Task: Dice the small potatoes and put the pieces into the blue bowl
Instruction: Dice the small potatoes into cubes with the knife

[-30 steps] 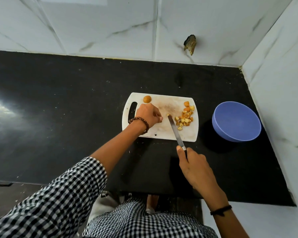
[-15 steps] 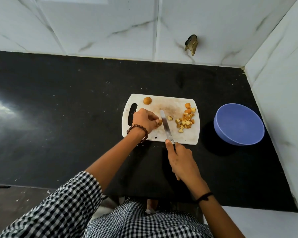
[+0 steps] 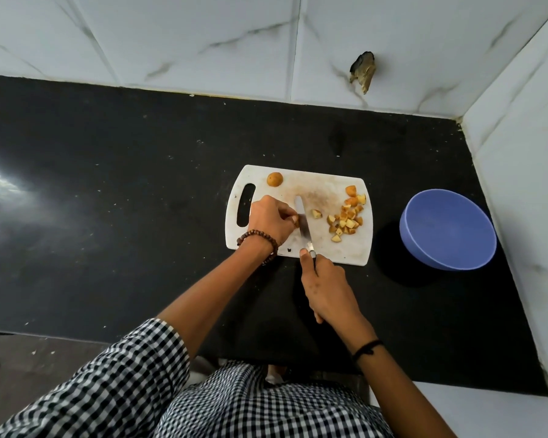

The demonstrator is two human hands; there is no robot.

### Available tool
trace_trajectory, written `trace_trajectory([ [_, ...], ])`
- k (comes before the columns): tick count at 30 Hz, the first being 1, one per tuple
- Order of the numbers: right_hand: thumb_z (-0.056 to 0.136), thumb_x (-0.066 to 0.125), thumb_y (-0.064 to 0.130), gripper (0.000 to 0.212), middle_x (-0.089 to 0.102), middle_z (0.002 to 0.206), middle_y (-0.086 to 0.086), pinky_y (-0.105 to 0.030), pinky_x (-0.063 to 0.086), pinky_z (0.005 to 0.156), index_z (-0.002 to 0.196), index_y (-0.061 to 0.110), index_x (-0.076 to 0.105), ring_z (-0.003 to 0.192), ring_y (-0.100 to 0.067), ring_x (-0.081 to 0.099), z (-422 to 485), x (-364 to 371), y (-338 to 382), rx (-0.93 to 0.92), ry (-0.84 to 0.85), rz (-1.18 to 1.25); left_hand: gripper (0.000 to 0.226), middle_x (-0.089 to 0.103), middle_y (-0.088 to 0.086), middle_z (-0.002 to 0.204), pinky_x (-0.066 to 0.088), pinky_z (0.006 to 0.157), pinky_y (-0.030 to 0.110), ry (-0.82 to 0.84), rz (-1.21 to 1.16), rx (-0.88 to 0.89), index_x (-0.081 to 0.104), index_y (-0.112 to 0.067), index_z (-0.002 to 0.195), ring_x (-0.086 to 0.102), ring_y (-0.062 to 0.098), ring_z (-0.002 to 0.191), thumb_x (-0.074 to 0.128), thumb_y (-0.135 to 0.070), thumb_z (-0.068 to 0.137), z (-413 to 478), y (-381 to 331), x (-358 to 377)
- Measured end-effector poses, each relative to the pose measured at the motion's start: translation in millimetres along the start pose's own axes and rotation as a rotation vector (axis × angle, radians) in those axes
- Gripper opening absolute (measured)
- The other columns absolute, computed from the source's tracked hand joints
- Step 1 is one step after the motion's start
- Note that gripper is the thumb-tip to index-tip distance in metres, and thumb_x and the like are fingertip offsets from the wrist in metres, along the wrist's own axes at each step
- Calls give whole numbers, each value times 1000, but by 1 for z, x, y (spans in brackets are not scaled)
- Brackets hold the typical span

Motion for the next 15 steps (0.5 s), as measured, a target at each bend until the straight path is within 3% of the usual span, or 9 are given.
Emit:
trace_trajectory([
  [4, 104, 25, 56, 51, 65, 95, -17, -27, 45, 43, 92, 14, 51, 45, -20, 59, 10, 2, 6, -32, -24, -29, 12, 74, 2, 91, 50, 77, 16, -9, -17, 2, 76, -9, 95, 63, 6, 81, 70, -11, 84, 0, 3, 1],
  [6, 104, 24, 55, 51, 64, 94, -16, -31, 51, 48, 94, 13, 51, 53, -23, 61, 13, 4, 9, -44, -32, -57, 12, 73, 1, 90, 52, 79, 19, -17, -26, -4, 76, -10, 95, 64, 7, 82, 70, -12, 85, 0, 5, 2],
  [10, 105, 24, 53, 48, 60, 97, -10, -48, 59, 75, 101, 14, 51, 78, -33, 68, 11, 7, 9, -58, -41, -133, 11, 72, 0, 88, 50, 75, 16, -49, -62, -29, 75, -10, 95, 63, 7, 81, 69, -11, 85, -3, 6, 3],
  [15, 106, 24, 49, 50, 49, 96, -7, -52, 57, 82, 116, 8, 51, 92, -35, 65, -1, 11, 2, -52, -55, -230, 12, 72, 1, 89, 51, 74, 14, -48, -95, -54, 75, -9, 95, 64, 8, 82, 71, -11, 84, -3, 7, 4],
])
Point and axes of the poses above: each hand's wrist, its own z-axis towards the middle knuckle, its own x-axis out of the palm, y = z × x, the point moved 3 cm from there along z, towards the middle knuckle
